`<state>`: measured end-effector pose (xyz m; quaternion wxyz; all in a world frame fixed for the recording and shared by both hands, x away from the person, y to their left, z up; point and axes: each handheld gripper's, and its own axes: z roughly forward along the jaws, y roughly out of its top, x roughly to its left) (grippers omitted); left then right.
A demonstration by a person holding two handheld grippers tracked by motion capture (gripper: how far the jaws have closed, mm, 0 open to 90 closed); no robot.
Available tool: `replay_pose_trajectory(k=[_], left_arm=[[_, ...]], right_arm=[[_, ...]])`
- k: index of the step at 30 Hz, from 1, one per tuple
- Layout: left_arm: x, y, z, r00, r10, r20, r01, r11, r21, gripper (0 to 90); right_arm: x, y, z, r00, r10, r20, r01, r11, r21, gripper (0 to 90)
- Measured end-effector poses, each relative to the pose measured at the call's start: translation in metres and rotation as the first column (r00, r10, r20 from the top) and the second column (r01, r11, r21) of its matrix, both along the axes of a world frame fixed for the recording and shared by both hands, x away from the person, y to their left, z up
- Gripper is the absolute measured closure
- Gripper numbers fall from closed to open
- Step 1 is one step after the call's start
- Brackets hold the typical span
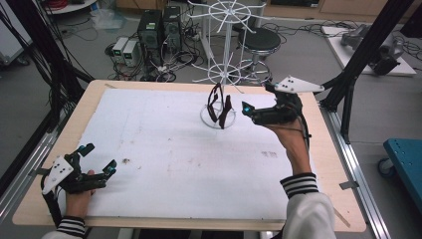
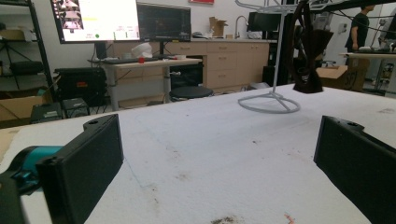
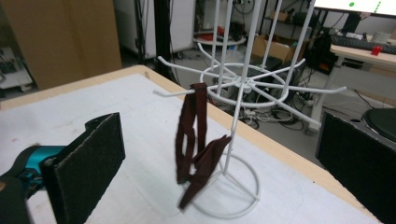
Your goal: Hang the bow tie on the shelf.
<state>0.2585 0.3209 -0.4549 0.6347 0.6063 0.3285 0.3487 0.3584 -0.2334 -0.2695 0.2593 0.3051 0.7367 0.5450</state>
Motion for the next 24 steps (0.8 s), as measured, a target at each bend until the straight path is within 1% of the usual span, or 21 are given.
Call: replay_pose_trajectory(k=[3,7,10,12,14,15,17,18,19,20,21,22,24], left_arm=[[0.0,0.0,0.0,1.0,-0.001,0.005,0.001,1.0,0.0,1.8],[0.0,0.0,0.0,1.0,0.001,0.002,-0.001,1.0,-0.001,1.8],[0.0,0.0,0.0,1.0,0.001,-0.003,-0.001,1.0,0.001,1.8],[0.0,0.0,0.0,1.0,-0.001,-0.003,0.001,1.0,0.0,1.8],[0.0,0.0,0.0,1.0,-0.001,-0.002,0.001,1.0,0.001,1.8],[0.0,0.0,0.0,1.0,-0.001,-0.001,0.001,1.0,0.003,1.8],[0.0,0.0,0.0,1.0,0.0,0.0,0.0,1.0,0.001,1.8],[0.0,0.0,0.0,1.0,0.0,0.001,0.0,1.0,0.0,1.8],[0.0,0.0,0.0,1.0,0.001,0.001,-0.001,1.0,-0.001,1.8],[0.0,0.0,0.0,1.0,0.0,0.001,0.0,1.0,0.0,1.8],[0.0,0.0,0.0,1.0,0.0,0.002,0.0,1.0,0.002,1.8],[0.0,0.0,0.0,1.0,0.0,0.002,0.0,1.0,0.002,1.8],[0.0,0.0,0.0,1.0,0.001,0.001,-0.001,1.0,0.0,1.8]], right_arm=[[-0.015,-0.01,-0.008,0.9999,0.003,0.015,-0.004,1.0,0.03,0.6],[-0.031,-0.022,-0.018,0.9994,0.011,0.033,-0.013,0.999,0.042,0.7],[-0.039,-0.028,-0.025,0.9991,0.014,0.039,-0.015,0.999,0.038,0.7],[-0.045,-0.032,-0.032,0.999,0.015,0.043,-0.016,1.0,0.025,0.6],[-0.051,-0.035,-0.04,0.999,0.01,0.043,-0.011,1.0,0.026,0.6],[-0.054,-0.036,-0.045,0.9986,0.006,0.053,-0.007,1.0,0.026,0.6],[-0.062,-0.039,-0.058,0.9978,-0.007,0.066,0.004,0.999,0.042,0.7],[-0.066,-0.04,-0.065,0.9983,-0.011,0.057,0.009,0.999,0.044,0.7],[-0.071,-0.041,-0.073,0.9979,-0.022,0.061,0.019,0.998,0.054,0.7],[-0.075,-0.043,-0.083,0.9971,-0.018,0.074,0.012,0.997,0.079,0.7],[-0.08,-0.044,-0.092,0.9974,-0.012,0.071,0.005,0.995,0.103,0.7],[-0.083,-0.045,-0.101,0.9972,-0.014,0.074,0.005,0.993,0.114,0.7],[-0.089,-0.047,-0.118,0.9964,-0.025,0.081,0.016,0.994,0.106,0.7]])
